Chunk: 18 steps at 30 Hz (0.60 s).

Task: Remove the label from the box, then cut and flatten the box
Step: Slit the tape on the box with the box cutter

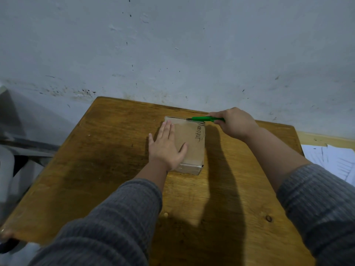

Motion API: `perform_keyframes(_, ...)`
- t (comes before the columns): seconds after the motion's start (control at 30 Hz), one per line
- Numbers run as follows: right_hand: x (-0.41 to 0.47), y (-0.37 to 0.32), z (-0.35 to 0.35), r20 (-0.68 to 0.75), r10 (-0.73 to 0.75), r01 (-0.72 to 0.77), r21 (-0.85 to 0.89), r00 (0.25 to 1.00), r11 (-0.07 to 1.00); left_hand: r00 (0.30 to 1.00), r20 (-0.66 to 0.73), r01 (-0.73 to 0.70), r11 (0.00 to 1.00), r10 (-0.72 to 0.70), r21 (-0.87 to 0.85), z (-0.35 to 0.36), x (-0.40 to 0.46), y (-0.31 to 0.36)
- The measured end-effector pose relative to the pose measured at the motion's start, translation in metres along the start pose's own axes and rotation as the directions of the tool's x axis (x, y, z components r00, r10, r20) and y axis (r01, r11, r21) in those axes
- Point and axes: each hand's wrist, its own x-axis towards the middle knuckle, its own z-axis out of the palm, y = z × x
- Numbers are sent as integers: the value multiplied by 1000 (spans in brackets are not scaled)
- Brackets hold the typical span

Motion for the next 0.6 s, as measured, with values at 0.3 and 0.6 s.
perform_keyframes(0.3,-1,-8,-4,5,27,-26,-134,1000,991,999,41,-8,999,6,53,-3,1,2)
perform_keyframes(0.6,-1,-15,7,-53,-128,104,-319,990,942,999,50,15,997,-19,69,0,3,13)
